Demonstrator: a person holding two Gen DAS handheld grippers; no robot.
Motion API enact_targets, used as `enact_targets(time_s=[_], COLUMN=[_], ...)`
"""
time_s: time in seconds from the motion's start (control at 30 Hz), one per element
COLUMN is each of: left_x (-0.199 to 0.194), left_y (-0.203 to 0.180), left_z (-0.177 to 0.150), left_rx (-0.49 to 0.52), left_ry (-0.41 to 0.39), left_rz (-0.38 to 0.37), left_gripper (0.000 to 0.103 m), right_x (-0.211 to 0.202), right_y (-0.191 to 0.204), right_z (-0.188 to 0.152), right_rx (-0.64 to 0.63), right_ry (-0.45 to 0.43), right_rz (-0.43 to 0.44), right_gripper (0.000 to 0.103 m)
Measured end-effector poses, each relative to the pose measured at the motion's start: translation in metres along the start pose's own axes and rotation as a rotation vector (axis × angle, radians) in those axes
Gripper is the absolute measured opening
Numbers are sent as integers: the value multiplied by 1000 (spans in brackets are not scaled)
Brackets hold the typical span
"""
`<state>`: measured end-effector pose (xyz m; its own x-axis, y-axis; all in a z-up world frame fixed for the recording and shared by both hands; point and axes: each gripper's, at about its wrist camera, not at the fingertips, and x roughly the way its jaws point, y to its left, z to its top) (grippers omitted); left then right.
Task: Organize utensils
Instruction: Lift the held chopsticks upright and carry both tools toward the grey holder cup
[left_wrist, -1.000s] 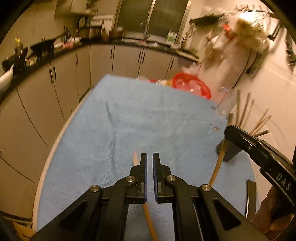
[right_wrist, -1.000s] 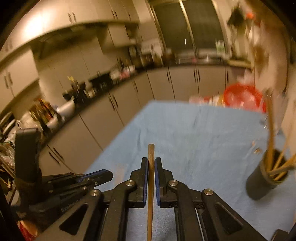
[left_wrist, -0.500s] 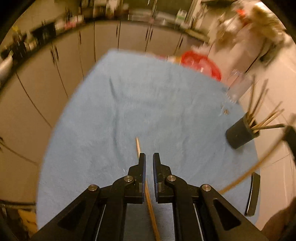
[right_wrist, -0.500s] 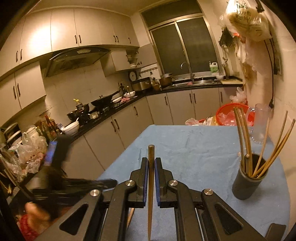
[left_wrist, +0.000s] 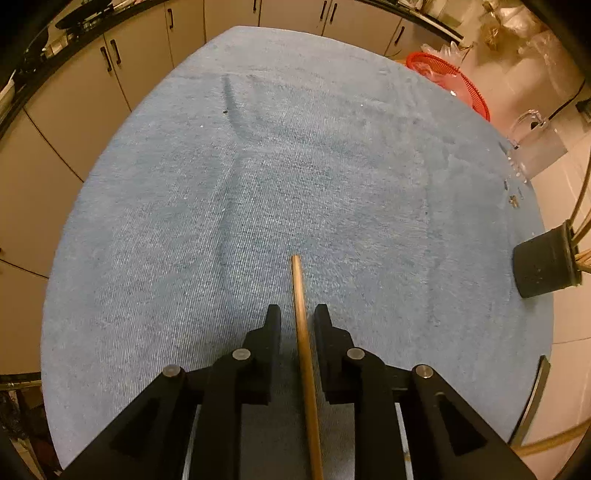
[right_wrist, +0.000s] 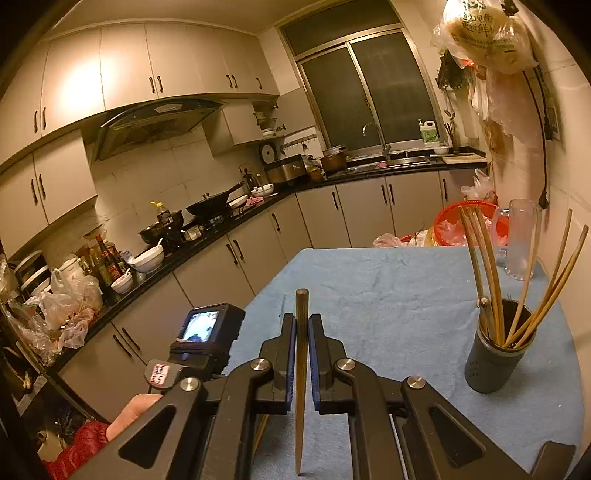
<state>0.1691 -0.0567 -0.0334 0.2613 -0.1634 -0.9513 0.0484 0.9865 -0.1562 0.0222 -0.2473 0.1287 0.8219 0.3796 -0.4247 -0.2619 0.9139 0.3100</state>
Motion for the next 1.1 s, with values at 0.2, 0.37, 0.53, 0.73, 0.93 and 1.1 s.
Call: enact_targets(time_s=[0.2,0.37,0.53,0.73,0.93,1.1], left_x=[12,-6,-70,-126,-156,-176], left_y=[-12,-10,-11,-13,-15,-23], left_z=[8,-7,-27,-49,-63,-63], left_rx=[33,33,65,93,121,140], left_ry=[-36,-94,-251,-371,-423,-443], left_rz=[76,-11,-85,-134,-158,-166], left_gripper=[6,5,5,5,6,6], right_x=[3,1,-6,-20,-31,-41], right_y=[-2,-1,1,1,-1,-4], right_z=[1,1,1,-2,-3,-1], right_rx=[7,1,3,9,14,20], right_ry=[6,2,-16,-46,-60,-75], right_rz=[3,-5,-15,-21,-28,-39], right_gripper=[7,7,7,7,7,7])
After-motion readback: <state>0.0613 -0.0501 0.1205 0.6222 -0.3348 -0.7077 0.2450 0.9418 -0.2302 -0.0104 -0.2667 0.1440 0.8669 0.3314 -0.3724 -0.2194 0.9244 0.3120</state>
